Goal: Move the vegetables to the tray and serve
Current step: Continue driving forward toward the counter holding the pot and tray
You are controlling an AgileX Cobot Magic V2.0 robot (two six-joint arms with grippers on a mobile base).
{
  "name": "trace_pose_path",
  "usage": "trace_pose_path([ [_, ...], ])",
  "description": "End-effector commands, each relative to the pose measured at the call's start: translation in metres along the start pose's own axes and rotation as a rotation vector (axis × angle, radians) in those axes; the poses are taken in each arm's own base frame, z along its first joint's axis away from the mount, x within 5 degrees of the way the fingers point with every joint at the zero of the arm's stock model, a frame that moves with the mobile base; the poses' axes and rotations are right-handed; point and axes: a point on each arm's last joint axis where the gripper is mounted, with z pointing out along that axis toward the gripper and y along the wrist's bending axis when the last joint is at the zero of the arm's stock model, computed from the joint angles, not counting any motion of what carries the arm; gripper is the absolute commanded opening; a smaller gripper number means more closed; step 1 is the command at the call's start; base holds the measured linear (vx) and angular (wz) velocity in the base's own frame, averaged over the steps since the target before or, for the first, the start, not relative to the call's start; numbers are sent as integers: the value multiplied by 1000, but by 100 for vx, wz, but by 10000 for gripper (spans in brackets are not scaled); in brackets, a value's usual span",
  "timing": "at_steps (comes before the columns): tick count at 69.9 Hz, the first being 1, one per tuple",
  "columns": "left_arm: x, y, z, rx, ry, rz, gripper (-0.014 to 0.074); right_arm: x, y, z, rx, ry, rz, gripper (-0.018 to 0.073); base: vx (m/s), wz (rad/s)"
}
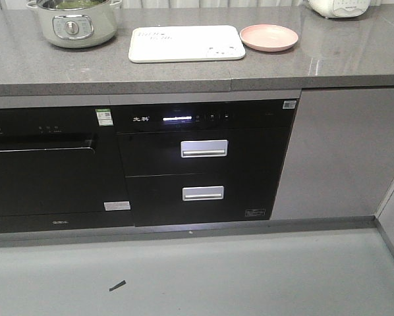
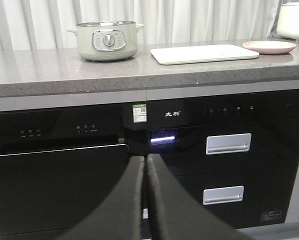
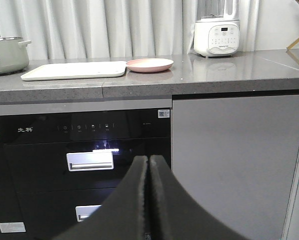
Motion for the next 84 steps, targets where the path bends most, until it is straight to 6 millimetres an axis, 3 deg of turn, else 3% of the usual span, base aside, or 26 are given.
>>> trace_pose_path([
  [1, 1, 0, 0, 0, -67, -12, -6, -2, 1, 0, -5, -68, -4, -3, 8, 0],
  [84, 1, 0, 0, 0, -67, -12, -6, -2, 1, 0, -5, -68, -4, -3, 7, 0],
])
